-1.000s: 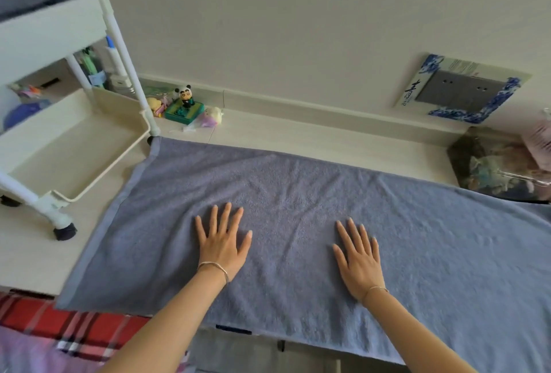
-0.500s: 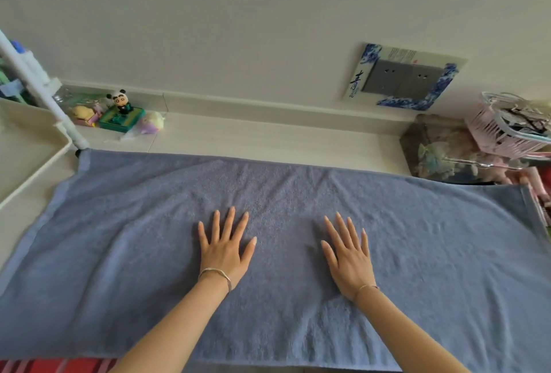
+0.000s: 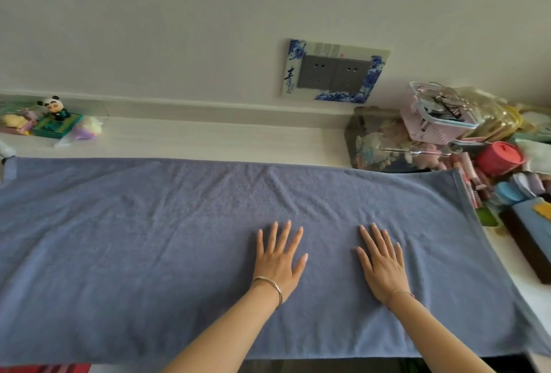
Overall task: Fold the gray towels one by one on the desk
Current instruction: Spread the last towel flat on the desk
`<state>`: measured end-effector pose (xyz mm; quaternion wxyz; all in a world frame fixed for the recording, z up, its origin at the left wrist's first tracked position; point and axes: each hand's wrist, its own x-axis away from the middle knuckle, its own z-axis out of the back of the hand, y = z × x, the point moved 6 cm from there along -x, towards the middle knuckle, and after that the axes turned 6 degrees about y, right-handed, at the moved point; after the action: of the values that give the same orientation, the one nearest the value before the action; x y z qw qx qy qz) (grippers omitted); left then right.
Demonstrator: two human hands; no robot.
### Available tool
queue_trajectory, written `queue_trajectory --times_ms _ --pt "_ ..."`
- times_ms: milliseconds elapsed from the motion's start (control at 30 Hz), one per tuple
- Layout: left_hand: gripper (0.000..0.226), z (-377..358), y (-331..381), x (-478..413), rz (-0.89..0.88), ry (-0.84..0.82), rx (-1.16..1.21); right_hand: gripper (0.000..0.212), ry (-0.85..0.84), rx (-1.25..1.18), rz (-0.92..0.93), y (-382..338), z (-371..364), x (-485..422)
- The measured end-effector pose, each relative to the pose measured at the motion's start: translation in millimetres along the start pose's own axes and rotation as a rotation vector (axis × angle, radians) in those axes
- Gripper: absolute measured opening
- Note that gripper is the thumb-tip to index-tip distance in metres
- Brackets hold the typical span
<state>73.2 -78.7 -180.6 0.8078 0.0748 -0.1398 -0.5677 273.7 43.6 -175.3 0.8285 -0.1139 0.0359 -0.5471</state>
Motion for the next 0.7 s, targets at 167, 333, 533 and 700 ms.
queue_trajectory --times_ms 167,333,533,700 --pt "0.056 -22.0 52.0 -2.9 -0.045 -0.041 -0.01 0.057 0.127 -0.071 -0.235 112.4 50.7 -1.4" --pt "0.091 -26.6 102.6 -18.2 -0.09 -0.064 -0.062 0.061 0.195 -0.234 -0.538 216.3 92.0 5.4" --pt "0.126 -40.7 160.6 -31.9 -0.108 -0.085 -0.029 0.07 0.198 -0.644 -0.83 273.5 98.4 11.3" --pt "0.117 -40.5 180.6 -35.5 -0.104 -0.098 -0.026 0.056 0.059 -0.627 -0.779 276.9 107.7 1.7"
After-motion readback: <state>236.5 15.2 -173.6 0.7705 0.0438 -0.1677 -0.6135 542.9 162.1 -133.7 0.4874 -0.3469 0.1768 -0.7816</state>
